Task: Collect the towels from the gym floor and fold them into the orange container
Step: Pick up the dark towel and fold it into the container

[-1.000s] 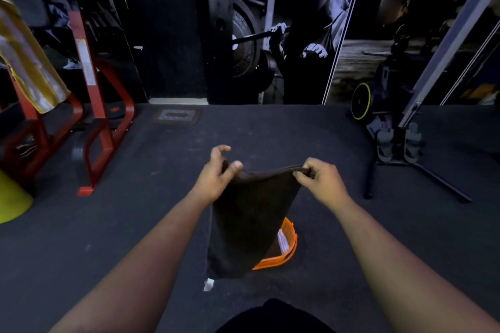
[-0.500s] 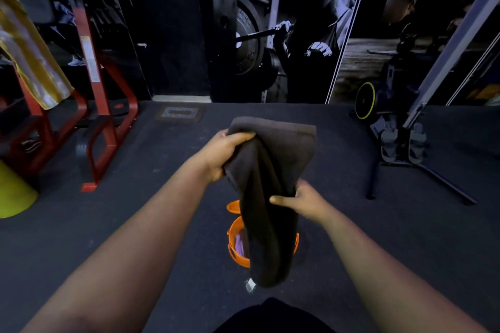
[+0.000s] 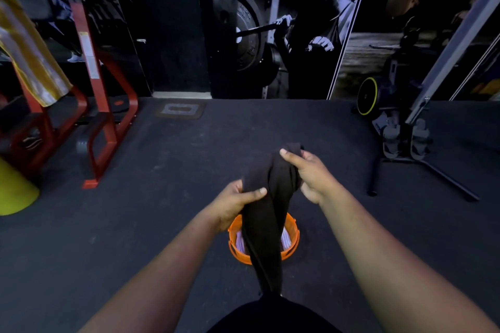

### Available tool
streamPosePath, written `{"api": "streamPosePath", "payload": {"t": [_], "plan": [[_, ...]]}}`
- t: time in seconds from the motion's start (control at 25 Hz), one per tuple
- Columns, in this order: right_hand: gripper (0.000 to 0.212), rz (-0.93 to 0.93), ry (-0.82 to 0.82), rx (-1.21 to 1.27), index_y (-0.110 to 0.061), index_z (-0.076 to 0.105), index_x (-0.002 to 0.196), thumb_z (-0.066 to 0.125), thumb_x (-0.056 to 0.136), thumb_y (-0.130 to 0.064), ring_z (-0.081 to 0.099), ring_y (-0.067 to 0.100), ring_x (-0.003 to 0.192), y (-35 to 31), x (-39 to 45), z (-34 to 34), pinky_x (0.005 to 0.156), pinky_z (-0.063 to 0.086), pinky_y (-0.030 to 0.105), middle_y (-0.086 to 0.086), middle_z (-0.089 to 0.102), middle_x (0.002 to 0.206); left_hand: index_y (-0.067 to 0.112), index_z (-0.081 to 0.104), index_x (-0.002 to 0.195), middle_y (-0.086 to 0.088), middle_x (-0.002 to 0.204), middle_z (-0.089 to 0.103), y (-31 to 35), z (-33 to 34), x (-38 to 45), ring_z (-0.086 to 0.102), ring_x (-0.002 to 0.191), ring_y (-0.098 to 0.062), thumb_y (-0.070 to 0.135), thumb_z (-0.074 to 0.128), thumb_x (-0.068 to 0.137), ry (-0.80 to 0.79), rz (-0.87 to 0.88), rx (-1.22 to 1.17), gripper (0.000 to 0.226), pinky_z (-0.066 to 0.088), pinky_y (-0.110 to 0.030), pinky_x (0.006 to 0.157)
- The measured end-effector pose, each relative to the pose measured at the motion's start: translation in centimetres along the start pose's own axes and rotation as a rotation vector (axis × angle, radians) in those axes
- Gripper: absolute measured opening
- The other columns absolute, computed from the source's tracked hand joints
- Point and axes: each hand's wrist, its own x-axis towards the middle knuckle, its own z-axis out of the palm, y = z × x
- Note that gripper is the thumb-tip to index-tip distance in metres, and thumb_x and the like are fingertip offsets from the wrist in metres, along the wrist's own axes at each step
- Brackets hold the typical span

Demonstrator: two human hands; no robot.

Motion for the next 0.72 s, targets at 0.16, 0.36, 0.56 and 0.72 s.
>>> {"api": "streamPosePath", "payload": {"t": [0.16,0.36,0.56,0.72], "plan": [[0.042,0.118,-0.175,0.105,-0.011,0.06,0.13,0.065,0.089,-0.021,0.064,0.028,0.118,1.2,-0.6,-2.9,0.103,0.048,0.048,0.012,0.069,0.126,0.002,0.061,0.132,-0.016,0.117,0.073,3.4,-0.3,0.5,0.073,0.101,-0.023,0.012,0.065,0.09,0.078,0.108,-0.27,0.043,0.06,-0.033,0.086],[0.041,0.068,-0.094,-0.189,-0.01,0.065,0.109,0.077,0.084,-0.04,0.073,0.017,0.093,3.0,-1.0,-2.3,0.085,0.055,0.037,0.007,0.076,0.109,0.009,0.064,0.124,-0.011,0.113,0.075,5.7,-2.3,1.4,0.073,0.1,-0.022,0.012,0.061,0.097,0.122,0.115,-0.167,0.027,0.06,-0.031,0.082],[0.033,0.037,0.084,-0.337,-0.007,0.065,0.115,0.056,0.103,-0.037,0.071,0.021,0.092,1.4,0.6,-3.6,0.08,0.057,0.035,0.008,0.073,0.109,0.01,0.071,0.109,-0.008,0.103,0.078,4.8,-4.4,1.7,0.075,0.089,-0.017,0.012,0.062,0.1,0.189,0.017,0.067,0.014,0.061,-0.027,0.074],[0.024,-0.071,0.228,-0.378,-0.012,0.064,0.085,0.062,0.1,-0.03,0.06,0.015,0.06,0.3,1.3,-4.1,0.063,0.052,0.031,0.005,0.063,0.07,0.013,0.07,0.103,-0.006,0.095,0.077,6.5,-5.3,2.7,0.073,0.084,-0.015,0.015,0.06,0.102,0.299,0.157,-0.126,0.01,0.059,-0.026,0.073]]}}
